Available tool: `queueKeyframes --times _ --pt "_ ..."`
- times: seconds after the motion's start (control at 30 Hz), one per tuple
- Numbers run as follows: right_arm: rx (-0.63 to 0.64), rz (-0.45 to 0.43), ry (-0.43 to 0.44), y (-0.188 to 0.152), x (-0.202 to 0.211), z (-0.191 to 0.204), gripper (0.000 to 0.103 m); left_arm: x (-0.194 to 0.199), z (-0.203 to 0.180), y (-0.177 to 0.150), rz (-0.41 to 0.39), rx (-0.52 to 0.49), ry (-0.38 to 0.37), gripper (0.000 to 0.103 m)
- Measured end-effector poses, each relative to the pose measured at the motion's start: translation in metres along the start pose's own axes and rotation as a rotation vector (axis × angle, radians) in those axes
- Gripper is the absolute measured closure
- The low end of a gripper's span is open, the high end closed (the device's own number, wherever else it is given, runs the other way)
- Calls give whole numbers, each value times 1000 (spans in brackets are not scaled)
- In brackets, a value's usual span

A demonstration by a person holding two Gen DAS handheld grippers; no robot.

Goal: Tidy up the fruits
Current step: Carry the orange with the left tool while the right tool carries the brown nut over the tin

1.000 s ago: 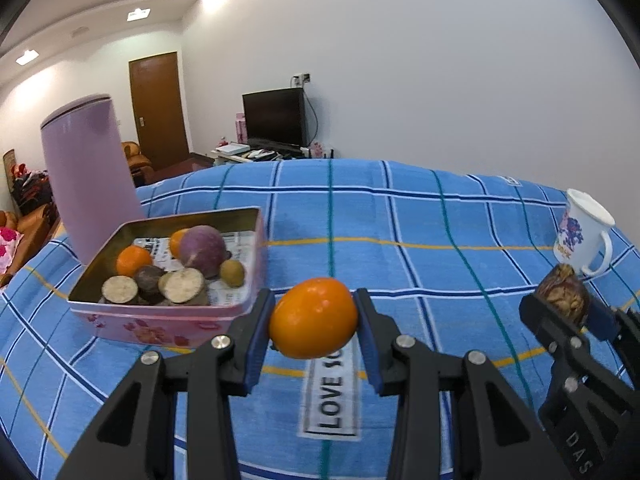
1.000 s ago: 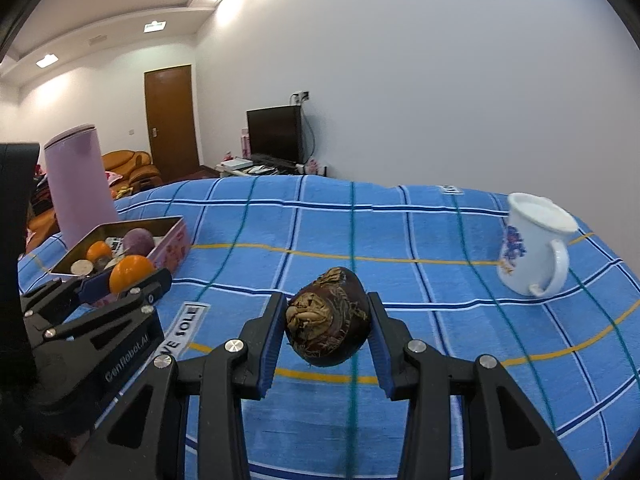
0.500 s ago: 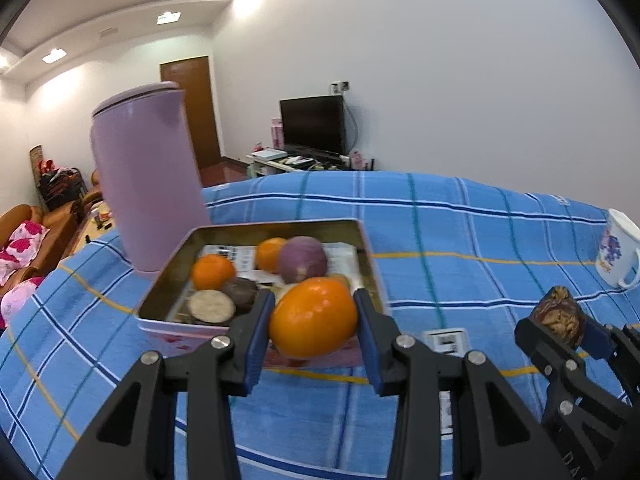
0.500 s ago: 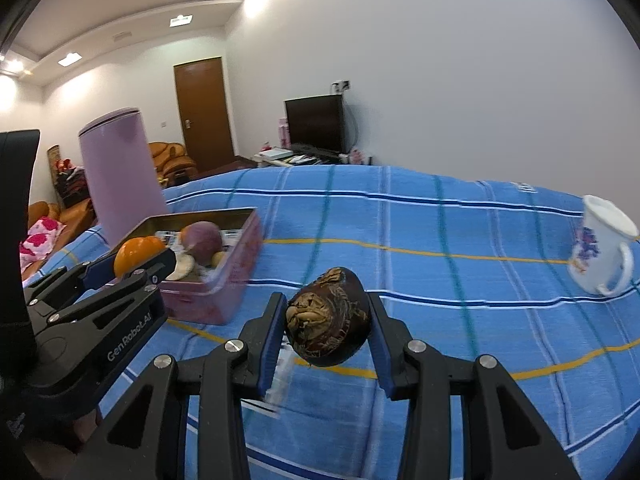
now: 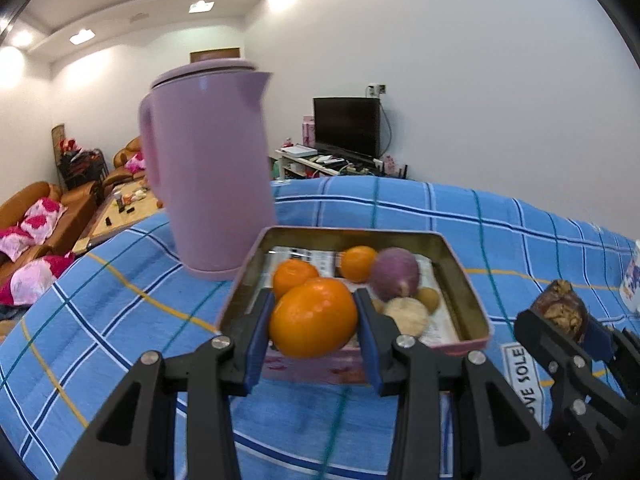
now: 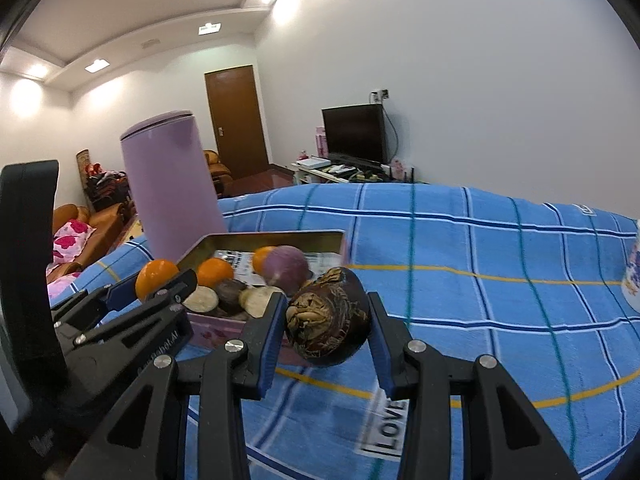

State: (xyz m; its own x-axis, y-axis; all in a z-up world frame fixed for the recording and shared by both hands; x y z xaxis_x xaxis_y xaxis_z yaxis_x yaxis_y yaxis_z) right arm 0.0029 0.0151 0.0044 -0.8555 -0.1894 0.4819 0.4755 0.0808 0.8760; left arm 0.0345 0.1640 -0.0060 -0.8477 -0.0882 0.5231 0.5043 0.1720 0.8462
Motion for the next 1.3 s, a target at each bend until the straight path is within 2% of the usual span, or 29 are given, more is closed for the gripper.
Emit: queueKeyframes --times 0.23,0.53,0.7,0.83,1.03,1.3 --pt "-7 -20 29 13 -15 14 61 -13 24 18 -15 19 39 61" --pt "-63 -35 11 37 -48 10 61 -47 13 36 10 7 52 61" --pt "1 -32 -20 32 -58 11 61 -63 6 34 31 -5 66 61" --pt "-34 7 -10 33 -73 3 61 -73 3 32 47 -5 70 61" --pt "11 67 23 30 -95 14 61 -80 4 30 54 -14 63 61" --pt "40 127 14 31 -117 15 61 -91 1 29 88 -39 59 61"
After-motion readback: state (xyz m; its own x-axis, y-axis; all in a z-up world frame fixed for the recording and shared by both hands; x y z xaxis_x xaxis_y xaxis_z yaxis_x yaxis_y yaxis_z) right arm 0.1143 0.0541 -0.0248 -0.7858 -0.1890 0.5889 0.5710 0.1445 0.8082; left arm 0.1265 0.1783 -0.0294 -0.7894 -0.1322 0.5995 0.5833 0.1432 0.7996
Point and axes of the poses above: each gripper's, at about its wrist camera, not at the fingertips, and x roughly against the way its jaws point, z to its left, y to its top, the point moved 2 cm from there along -x, roughly the way its jaws point, and after that the axes turned 7 degrees about x, right-handed, at the moved point
